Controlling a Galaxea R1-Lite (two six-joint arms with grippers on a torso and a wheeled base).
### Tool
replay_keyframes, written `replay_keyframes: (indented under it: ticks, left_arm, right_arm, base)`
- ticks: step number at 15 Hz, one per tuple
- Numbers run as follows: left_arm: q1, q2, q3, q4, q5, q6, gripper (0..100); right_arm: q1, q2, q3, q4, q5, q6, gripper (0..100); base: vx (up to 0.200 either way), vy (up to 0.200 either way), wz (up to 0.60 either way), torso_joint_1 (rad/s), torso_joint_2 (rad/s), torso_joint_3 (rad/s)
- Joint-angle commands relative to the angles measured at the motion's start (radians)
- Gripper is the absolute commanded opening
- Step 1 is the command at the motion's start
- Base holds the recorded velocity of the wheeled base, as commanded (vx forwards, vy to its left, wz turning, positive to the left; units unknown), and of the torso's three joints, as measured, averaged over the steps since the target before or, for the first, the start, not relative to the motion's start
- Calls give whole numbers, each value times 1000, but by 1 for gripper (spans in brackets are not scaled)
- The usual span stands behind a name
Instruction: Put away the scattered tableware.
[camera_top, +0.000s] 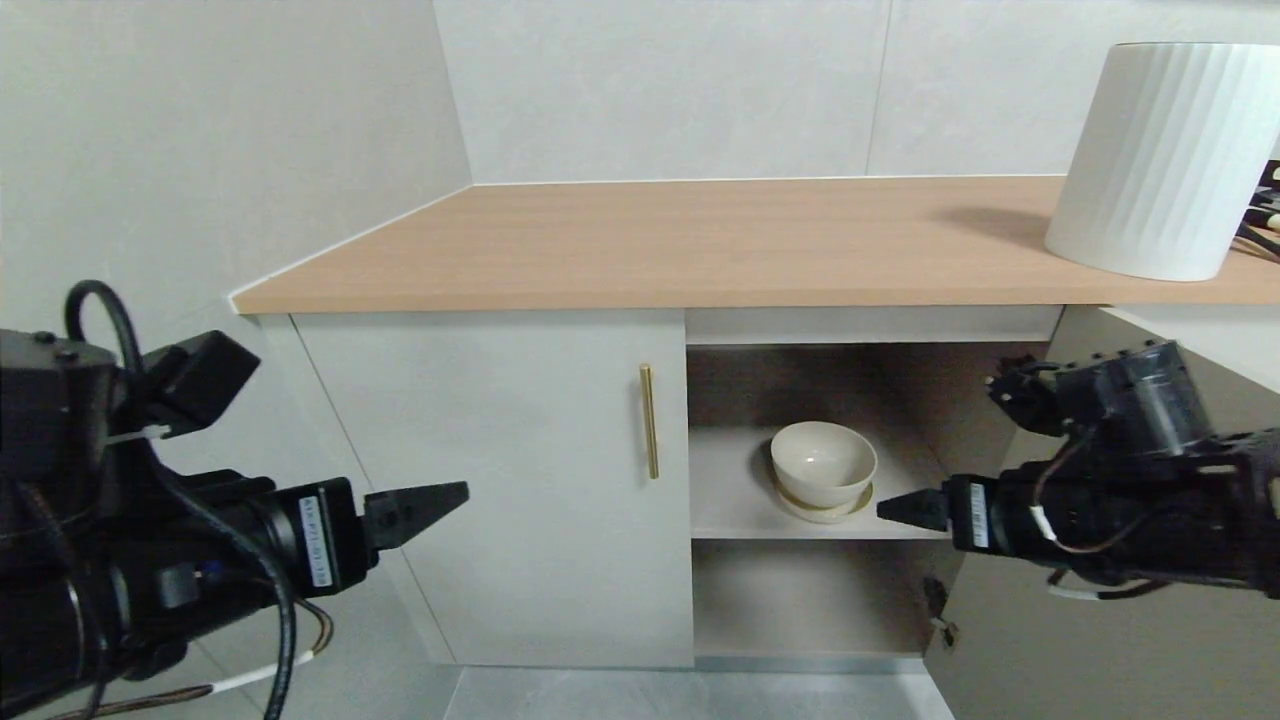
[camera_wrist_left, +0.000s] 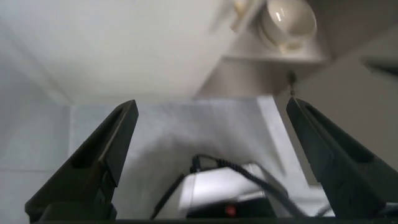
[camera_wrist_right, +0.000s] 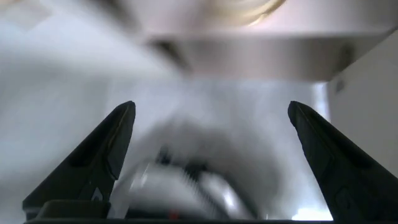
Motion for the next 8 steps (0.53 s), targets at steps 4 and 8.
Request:
replay_keyframes:
  ticks: [4,8]
  left_arm:
    - [42,-79,22,5,-22,1,100]
    - [40,-51,22,2,-43,0,100]
  right_arm:
    - [57,-303,74,175,66,-50,100]
    - [94,-270,90,172,52,-50,100]
  base:
    - [0,0,0,0,0,0]
    - [-150,0,0,3,3,2]
